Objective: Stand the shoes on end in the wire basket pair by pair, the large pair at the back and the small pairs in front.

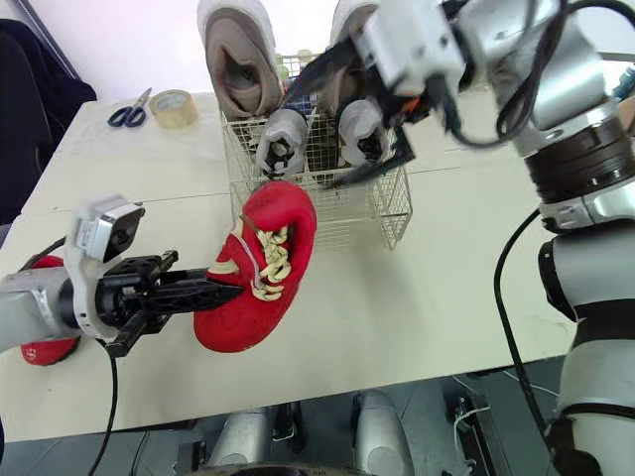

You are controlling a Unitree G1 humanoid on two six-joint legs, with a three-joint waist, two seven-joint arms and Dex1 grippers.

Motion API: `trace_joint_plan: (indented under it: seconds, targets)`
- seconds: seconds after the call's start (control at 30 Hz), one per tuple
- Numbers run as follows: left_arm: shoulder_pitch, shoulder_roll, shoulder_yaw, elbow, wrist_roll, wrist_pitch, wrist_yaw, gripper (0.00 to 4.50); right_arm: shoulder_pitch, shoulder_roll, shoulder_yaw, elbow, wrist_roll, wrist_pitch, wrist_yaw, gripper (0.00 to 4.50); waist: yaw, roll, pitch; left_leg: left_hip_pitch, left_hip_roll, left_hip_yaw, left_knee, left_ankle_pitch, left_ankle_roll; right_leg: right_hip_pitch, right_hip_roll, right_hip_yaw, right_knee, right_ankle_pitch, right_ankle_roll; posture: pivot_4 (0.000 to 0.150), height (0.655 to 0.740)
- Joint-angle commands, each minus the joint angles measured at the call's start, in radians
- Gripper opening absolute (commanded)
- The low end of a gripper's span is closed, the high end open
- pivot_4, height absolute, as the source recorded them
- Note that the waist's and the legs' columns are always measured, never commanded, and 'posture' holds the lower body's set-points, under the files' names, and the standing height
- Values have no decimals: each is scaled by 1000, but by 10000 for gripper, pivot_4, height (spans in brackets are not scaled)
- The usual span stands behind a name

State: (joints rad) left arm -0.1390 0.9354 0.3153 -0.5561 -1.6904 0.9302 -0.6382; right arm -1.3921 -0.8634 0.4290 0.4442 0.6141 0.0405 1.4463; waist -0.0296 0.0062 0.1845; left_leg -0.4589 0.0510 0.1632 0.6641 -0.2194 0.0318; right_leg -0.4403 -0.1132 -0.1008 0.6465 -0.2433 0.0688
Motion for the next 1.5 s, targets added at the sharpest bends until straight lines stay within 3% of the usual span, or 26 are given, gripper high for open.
trace_joint_plan:
  seconds: [0.03,0.13,0.3,0.5,0.73,1.03,1.13,1.33,1.4,1.5]
  targets:
    - [-5,-43,73,-3,-59,-77,63,1976,136,-30,-261,-58,240,401,-169,44624,13,-2,-1,0,0,-1,0,0,0,0,-1,-1,0,0,0,1500,7400]
    - [-54,-92,74,41,-111,-125,123,1976,367,-6,-447,-288,587,751,-337,44624,17,-2,-1,0,-1,-4,1,0,0,4,-4,-3,0,0,-1,1500,7400]
    - [-105,-126,33,70,-103,-116,133,1976,503,159,-582,-386,869,930,-632,44624,5,-1,-1,1,-1,-5,1,1,4,6,-2,-5,1,0,0,1500,7400]
    - [-142,-180,-7,78,-17,-133,123,1976,562,285,-589,-525,955,994,-802,44624,21,-2,-1,1,-1,-5,1,2,5,8,3,-8,1,2,4,1500,7400]
    - [-164,-258,-48,55,45,-145,133,1976,586,323,-546,-602,891,1018,-822,44624,19,-3,-2,1,-2,-5,1,1,10,10,3,-8,-1,2,4,1500,7400]
    - [-174,-268,-71,63,91,-129,103,1976,579,362,-532,-615,838,1014,-812,44624,18,-3,-2,1,-1,-6,1,0,12,9,4,-8,-1,2,4,1500,7400]
    - [-179,-269,-79,66,100,-125,94,1976,580,384,-527,-627,811,1003,-821,36092,19,-3,-2,1,-1,-6,1,0,12,9,4,-8,-1,2,4,1500,7400]
    - [-182,-269,-92,75,119,-117,82,1976,578,407,-528,-650,798,1012,-831,6938,19,-3,-2,1,-1,-6,1,0,12,9,4,-8,-1,2,4,1500,7400]
    - [-184,-264,-95,85,117,-108,78,12776,576,407,-533,-659,808,1020,-828,1833,19,-3,-2,1,-1,-6,1,0,12,9,4,-8,-1,2,4,1500,7400]
    - [-184,-254,-89,88,149,-109,79,26145,574,398,-543,-672,823,1029,-817,1772,17,-3,-2,1,-1,-6,1,0,12,9,4,-8,-1,2,4,1500,7400]
